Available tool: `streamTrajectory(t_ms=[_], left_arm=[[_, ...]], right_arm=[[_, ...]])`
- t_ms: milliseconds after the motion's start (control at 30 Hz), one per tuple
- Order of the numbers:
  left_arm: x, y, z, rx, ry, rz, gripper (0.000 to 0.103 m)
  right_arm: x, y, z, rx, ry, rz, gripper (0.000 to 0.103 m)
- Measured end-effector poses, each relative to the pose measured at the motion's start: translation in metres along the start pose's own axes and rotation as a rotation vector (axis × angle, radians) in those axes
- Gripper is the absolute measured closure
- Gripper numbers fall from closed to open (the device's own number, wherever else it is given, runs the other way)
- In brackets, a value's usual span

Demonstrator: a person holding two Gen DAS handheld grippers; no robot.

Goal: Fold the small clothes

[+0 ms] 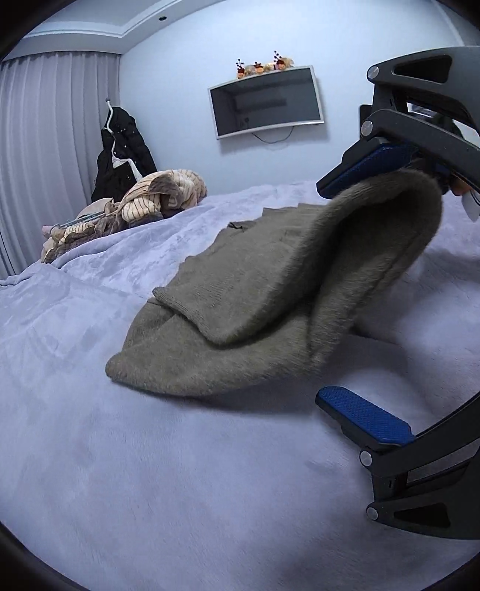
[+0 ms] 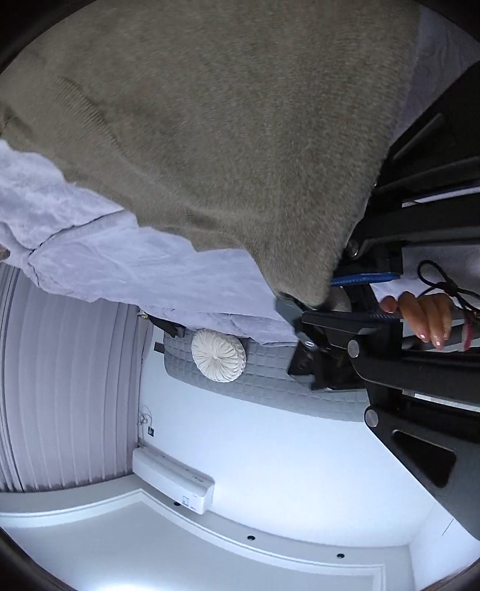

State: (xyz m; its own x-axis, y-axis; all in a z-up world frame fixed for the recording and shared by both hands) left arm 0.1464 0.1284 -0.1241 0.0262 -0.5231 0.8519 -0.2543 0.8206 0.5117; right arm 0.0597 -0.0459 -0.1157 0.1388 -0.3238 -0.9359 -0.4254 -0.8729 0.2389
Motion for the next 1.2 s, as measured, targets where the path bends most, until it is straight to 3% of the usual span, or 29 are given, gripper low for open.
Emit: streamTrajectory(t_ms=[200,333,400,467,600,633,700,733,767,833,900,1033,1200], left_arm=[[0.014,-0.038,-0.022,-0.048,-0.032,-0.021,0.001],[0.011,-0.05,-0.02,-0.053,-0.069,-0.089,0.002],[0.012,-0.05,-0.019,-0.049,-0.09,-0.11,0.002],[0.013,-0.049,-0.021,-0.049,-0.105,-0.13,0.002],[0.026,-0.045,-0.019,-0.052,-0.21,-0.176,0.002],[0.029,-0.045,-0.018,-0.054,-0.237,-0.196,0.002],[0.03,-0.047,-0.016,-0.057,-0.274,-0.234,0.002],[0.029,-0.048,-0.015,-0.056,-0.277,-0.25,0.002],[0.028,-0.048,-0.014,-0.055,-0.276,-0.26,0.002],[0.027,-0.046,-0.013,-0.051,-0.279,-0.275,0.002],[0.029,-0.046,-0.013,-0.044,-0.295,-0.299,0.002],[0.028,-0.05,-0.01,-0.049,-0.336,-0.379,0.008],[0.027,-0.057,-0.004,-0.049,-0.412,-0.511,0.021]], right_arm=[[-0.008,-0.007,0.007,-0.086,0.095,0.093,0.089],[0.005,-0.009,0.031,-0.247,0.121,0.189,0.085],[0.009,0.0,0.044,-0.304,0.169,0.251,0.075],[0.008,0.011,0.047,-0.328,0.214,0.311,0.032],[-0.004,0.048,0.027,-0.242,0.262,0.31,0.03],[-0.005,0.059,0.015,-0.191,0.266,0.316,0.032],[0.004,0.074,-0.011,-0.104,0.239,0.362,0.047],[0.011,0.076,-0.023,-0.084,0.216,0.379,0.078],[0.02,0.075,-0.033,-0.075,0.192,0.393,0.094],[0.042,0.066,-0.041,-0.083,0.144,0.449,0.094],[0.059,0.051,-0.03,-0.149,0.118,0.455,0.094],[0.076,0.021,0.011,-0.292,0.216,0.576,0.094],[0.068,0.03,0.011,-0.289,0.253,0.583,0.094]])
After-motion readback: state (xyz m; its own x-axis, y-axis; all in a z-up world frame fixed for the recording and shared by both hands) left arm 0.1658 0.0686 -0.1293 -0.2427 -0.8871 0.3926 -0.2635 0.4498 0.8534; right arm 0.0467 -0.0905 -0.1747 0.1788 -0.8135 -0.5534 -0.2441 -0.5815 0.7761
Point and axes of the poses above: each gripper's, at about its wrist camera, not at the fingertips, and y roughly against the way its jaws point, x to its right, z to its underside, the point moved 6 cm from there along -y, roughly the way its jaws point, and after that the axes turned 3 degrees about -x, right-handed, at the moved point
